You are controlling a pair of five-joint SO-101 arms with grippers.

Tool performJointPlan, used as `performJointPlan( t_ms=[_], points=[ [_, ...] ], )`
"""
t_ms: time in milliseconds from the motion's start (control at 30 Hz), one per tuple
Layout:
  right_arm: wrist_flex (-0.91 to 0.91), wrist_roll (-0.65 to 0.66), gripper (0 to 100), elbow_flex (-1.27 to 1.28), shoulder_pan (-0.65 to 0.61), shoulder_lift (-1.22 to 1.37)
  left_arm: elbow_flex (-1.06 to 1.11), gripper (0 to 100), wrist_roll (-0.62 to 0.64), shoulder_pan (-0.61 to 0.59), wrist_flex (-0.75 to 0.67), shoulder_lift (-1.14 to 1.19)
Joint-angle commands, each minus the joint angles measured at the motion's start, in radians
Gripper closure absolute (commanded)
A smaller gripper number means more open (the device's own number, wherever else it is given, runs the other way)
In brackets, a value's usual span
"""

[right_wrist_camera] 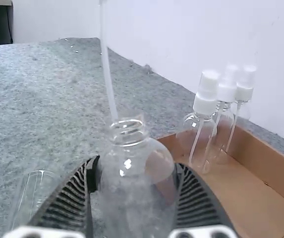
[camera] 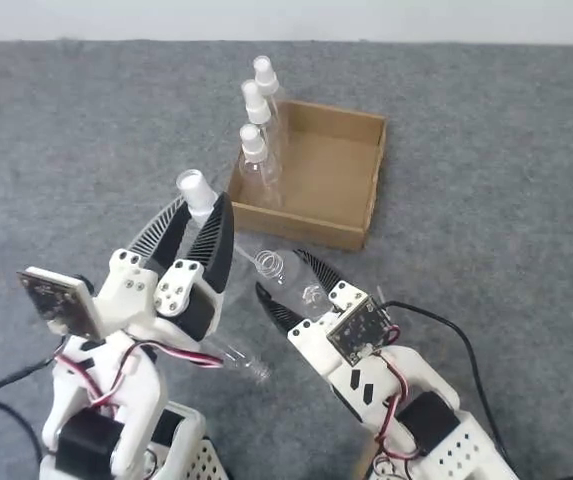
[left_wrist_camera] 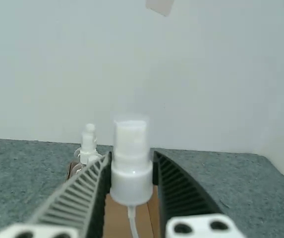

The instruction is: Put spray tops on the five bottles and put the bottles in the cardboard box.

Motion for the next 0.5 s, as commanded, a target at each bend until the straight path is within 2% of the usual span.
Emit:
performJointPlan(
  t_ms=[0,300,467],
  points=[
    [-0.025,0.014,99.2,0.020,0.015,-0.007,0.019,98,0.011,0.054,-0.002,-0.011],
    [-0.159,0.014,99.2,0.020,0.008,-0.007,0.022,98,-0.012,0.083,0.034,-0.012],
    [-0.171,0.011,99.2,0.020,0.008,0.001,0.021,98,-0.011,0.087,0.034,-0.012]
  ],
)
